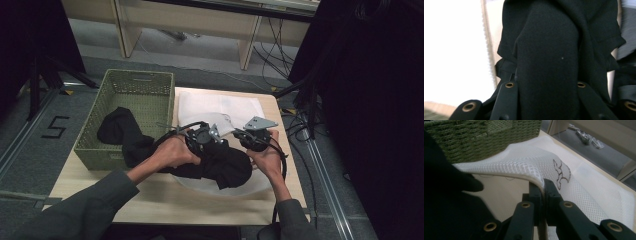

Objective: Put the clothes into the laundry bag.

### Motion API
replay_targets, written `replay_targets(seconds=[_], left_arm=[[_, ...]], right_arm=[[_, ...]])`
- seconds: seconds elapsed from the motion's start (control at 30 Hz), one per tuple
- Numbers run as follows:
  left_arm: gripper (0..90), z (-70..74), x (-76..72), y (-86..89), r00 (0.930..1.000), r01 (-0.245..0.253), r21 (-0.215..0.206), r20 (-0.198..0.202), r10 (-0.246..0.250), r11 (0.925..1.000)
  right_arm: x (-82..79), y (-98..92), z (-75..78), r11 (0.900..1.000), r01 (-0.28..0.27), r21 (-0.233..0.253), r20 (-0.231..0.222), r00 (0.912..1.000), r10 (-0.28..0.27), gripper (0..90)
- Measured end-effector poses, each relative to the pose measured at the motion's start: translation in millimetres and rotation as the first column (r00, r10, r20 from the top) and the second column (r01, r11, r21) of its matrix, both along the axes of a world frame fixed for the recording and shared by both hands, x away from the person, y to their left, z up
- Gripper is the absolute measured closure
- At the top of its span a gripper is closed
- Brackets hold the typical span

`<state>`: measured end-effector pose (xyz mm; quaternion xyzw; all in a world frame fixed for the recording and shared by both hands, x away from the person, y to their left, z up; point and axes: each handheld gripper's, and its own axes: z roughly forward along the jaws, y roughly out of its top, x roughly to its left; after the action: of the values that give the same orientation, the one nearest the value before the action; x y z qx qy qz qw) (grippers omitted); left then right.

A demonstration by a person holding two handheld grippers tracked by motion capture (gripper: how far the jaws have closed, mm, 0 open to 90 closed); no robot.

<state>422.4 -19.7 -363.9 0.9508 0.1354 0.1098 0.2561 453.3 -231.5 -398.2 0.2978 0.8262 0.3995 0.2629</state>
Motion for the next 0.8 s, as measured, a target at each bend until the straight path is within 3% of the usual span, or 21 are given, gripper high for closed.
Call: replay_targets(seconds=[0.17, 0.2, 0.27, 0.37, 0.4, 0.43, 0.57, 0.63, 0.67, 0.73, 0.77, 0.8], left_arm=[[70.1, -11.8, 15.5, -4.0, 0.9973, -0.066, 0.077, 0.037, 0.063, 0.9948], [70.0, -14.2, 18.7, -5.2, 0.9969, -0.071, 0.09, 0.04, 0.068, 0.9934], [69.8, -19.4, 21.6, -9.1, 0.995, -0.095, 0.086, 0.037, 0.093, 0.9917], [69.5, -24.5, 23.3, -17.8, 0.9959, -0.085, 0.1, 0.04, 0.081, 0.9914], [69.3, -27.6, 22.8, -21.9, 0.9932, -0.113, 0.075, 0.037, 0.11, 0.9908], [69.2, -27.9, 25.8, -24.8, 0.9944, -0.1, 0.091, 0.043, 0.096, 0.9908], [68.6, -40.4, 32.5, -38.8, 0.9901, -0.139, 0.042, 0.023, 0.139, 0.9893], [67.2, -50.7, 36.8, -44.4, 0.9889, -0.145, 0.066, 0.044, 0.142, 0.9873], [66.3, -56.4, 36.6, -46.6, 0.9883, -0.15, 0.075, 0.038, 0.147, 0.9858], [61.0, -65.3, 34.4, -48.8, 0.9867, -0.163, 0.056, 0.014, 0.162, 0.9851], [58.3, -66.6, 35.8, -48.1, 0.9922, -0.124, 0.075, 0.021, 0.123, 0.9894], [54.8, -68.8, 33.5, -47.9, 0.99, -0.141, 0.054, 0.013, 0.141, 0.9885]], right_arm=[[-1.8, 4.1, 2.1, 1.0, -0.02, -0.006, -0.002, 0.9998, 0.02, 87.3], [-1.0, 5.1, 1.0, 1.0, -0.028, -0.003, 0.017, 0.9995, 0.028, 87.4], [-1.5, 5.2, 2.1, 1.0, -0.024, -0.011, 0.025, 0.9994, 0.024, 87.5], [-1.1, 5.2, 1.5, 1.0, -0.026, 0.001, 0.014, 0.9996, 0.026, 87.5], [-1.2, 4.4, 1.6, 1.0, -0.021, -0.002, 0.007, 0.9998, 0.021, 87.5], [-1.2, 4.2, 1.4, 1.0, -0.02, -0.002, 0.002, 0.9998, 0.02, 87.5], [-2.0, 6.0, -0.2, 1.0, -0.011, 0.006, -0.012, 0.9999, 0.011, 87.6], [-0.1, 4.7, -1.0, 1.0, -0.03, -0.007, 0.003, 0.9995, 0.03, 87.6], [-0.3, 4.6, -1.5, 1.0, -0.025, 0.001, -0.012, 0.9996, 0.025, 87.6], [-1.4, 4.9, -3.1, 1.0, -0.014, 0.003, -0.014, 0.9998, 0.014, 87.6], [0.1, 3.9, -3.8, 1.0, -0.025, -0.008, -0.011, 0.9996, 0.025, 87.6], [1.0, 3.3, -4.5, 0.999, -0.031, -0.013, -0.006, 0.9995, 0.031, 87.6]])
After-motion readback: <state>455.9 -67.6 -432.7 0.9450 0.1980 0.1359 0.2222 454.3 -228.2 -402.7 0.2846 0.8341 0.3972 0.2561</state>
